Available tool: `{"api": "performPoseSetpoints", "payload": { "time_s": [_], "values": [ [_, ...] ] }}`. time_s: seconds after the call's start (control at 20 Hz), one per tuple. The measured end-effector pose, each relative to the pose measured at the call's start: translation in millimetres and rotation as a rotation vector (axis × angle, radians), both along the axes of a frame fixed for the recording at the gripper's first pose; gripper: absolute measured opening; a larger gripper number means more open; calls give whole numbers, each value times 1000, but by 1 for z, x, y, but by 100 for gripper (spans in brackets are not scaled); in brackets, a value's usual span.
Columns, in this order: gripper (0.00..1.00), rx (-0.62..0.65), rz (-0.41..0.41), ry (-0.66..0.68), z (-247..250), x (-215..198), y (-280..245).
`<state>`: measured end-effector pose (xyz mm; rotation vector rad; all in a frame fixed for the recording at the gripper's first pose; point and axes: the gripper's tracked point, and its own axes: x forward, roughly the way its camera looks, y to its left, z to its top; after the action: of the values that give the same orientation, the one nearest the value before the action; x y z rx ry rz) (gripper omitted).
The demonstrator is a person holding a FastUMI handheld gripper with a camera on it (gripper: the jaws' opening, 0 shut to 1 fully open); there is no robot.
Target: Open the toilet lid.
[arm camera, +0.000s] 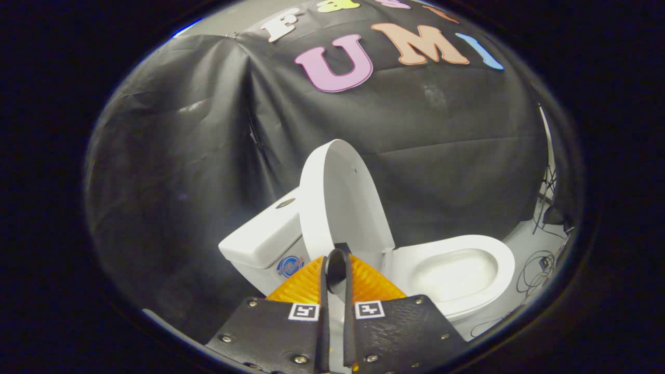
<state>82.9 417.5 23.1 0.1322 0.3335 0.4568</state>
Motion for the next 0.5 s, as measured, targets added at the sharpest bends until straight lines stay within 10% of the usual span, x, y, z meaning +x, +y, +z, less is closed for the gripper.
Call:
{"api": "performPoseSetpoints", "payload": {
  "time_s": [0.5],
  "values": [
    [11,43,53,-10,-7,6,32]
  ]
}}
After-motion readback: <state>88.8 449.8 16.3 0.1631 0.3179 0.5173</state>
